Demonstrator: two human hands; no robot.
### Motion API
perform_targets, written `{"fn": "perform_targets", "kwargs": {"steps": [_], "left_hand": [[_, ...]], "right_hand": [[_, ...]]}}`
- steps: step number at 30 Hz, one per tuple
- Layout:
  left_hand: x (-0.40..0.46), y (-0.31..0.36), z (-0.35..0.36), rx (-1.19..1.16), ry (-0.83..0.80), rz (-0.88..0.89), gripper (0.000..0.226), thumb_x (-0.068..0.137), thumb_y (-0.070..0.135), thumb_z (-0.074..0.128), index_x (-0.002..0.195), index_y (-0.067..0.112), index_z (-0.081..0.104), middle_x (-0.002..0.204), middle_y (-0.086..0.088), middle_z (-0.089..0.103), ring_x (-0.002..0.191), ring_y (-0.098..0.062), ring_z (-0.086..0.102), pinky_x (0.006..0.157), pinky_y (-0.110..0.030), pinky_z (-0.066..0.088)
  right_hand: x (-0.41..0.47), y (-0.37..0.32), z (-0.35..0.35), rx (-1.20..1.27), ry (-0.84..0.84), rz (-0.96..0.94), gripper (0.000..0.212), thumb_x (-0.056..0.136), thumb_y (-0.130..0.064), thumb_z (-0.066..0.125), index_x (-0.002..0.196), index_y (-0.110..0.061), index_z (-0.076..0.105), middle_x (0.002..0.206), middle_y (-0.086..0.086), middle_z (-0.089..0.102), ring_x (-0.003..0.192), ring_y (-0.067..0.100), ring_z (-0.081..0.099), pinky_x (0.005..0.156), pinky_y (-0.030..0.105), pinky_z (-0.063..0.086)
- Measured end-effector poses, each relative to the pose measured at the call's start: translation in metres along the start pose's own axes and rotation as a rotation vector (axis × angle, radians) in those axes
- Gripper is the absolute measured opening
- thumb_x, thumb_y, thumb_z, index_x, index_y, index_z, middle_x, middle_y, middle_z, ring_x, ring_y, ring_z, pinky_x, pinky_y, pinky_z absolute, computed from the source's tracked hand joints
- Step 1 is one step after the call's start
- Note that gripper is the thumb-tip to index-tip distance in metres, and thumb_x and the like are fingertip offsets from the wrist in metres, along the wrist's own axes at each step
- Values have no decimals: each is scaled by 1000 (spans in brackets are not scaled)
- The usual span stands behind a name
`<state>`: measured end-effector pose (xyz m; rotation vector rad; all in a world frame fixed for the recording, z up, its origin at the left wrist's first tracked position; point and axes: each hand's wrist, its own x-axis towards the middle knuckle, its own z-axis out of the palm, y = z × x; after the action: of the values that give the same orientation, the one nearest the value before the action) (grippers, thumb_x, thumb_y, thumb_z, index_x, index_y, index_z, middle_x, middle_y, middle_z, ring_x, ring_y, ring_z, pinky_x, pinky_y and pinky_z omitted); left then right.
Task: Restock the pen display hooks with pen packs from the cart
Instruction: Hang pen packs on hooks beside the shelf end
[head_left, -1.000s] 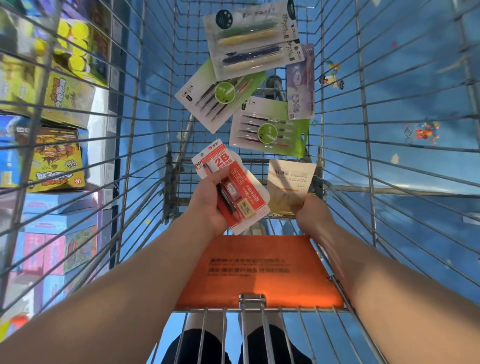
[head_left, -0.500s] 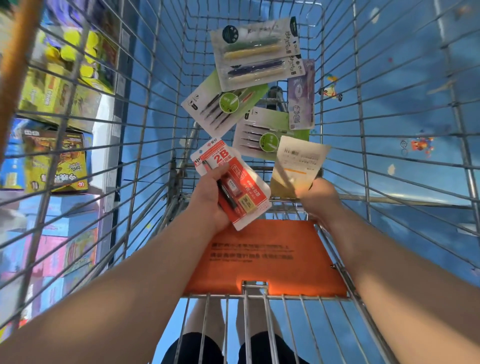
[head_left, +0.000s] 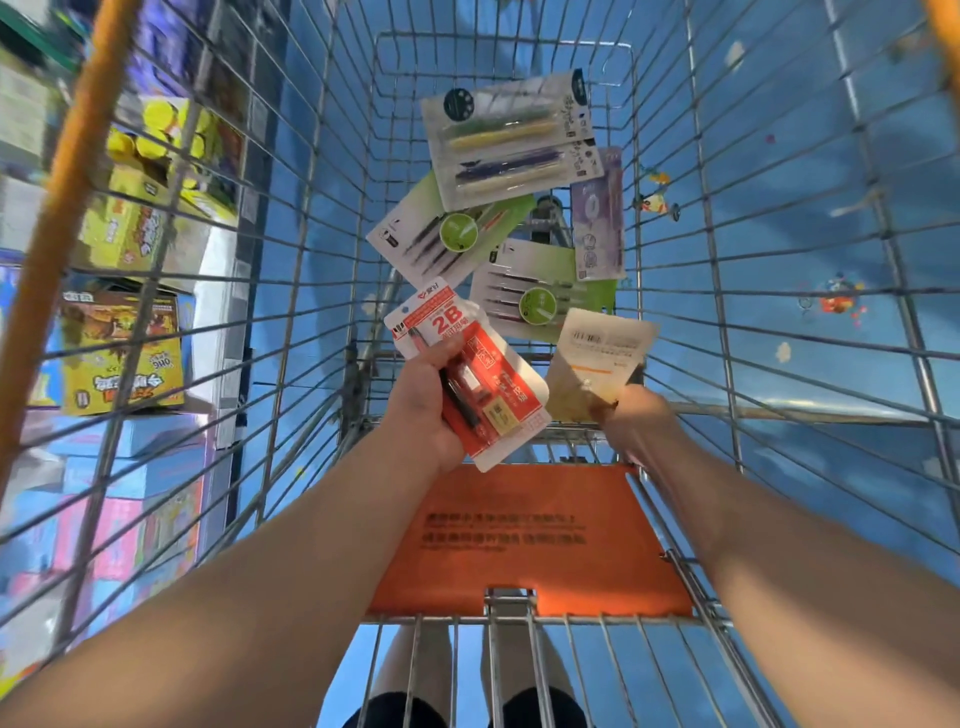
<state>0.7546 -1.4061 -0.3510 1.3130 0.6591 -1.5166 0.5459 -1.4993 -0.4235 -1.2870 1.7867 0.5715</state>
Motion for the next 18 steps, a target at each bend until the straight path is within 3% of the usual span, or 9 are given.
{"fn": "perform_targets", "kwargs": {"steps": [3,6,10,12,15,18], "left_hand": [[-1,0,-2,-16,1,1,14,94,26,70,104,17,73,107,-8,79,102,-32,73,96,-54,54],[-2,-1,-2,-15,1,8,15,93,26,71,106,18,73,110,-8,79,101,-32,74,91,-52,56],[-5,-1,-4,-7,-5,14,12,94,26,70,102,18,74,102,-8,80,96,-30,74,90,-51,56],[-6,0,-5,-1,2,18,13,94,26,70,103,18,73,100,-8,80,96,-31,74,90,-52,55],[-9,2,-5,-2,1,16,14,94,26,70,104,18,73,98,-7,80,94,-30,74,88,-51,56],[-9,3,-7,13,-6,14,10,94,27,71,100,20,73,89,-5,80,90,-28,74,85,-50,56]], "right_hand": [[-1,-1,2,-122,7,-52,23,104,-24,52,114,-7,65,94,6,63,78,22,57,57,30,40],[-8,-2,4,-168,-61,-39,26,105,-11,46,122,-1,62,105,10,61,85,25,53,70,29,42],[-8,4,9,-13,-80,-79,27,107,-5,42,124,5,60,119,11,59,67,22,44,55,16,40],[-1,11,15,-152,-54,-98,22,106,-15,42,111,-5,61,121,15,66,81,26,52,68,27,41],[-1,17,17,-207,-54,-128,27,106,-15,42,117,0,61,113,16,63,101,31,61,74,33,43],[-5,21,16,-145,-69,-150,24,106,-21,41,103,-3,58,93,13,61,75,22,54,58,32,37]]}}
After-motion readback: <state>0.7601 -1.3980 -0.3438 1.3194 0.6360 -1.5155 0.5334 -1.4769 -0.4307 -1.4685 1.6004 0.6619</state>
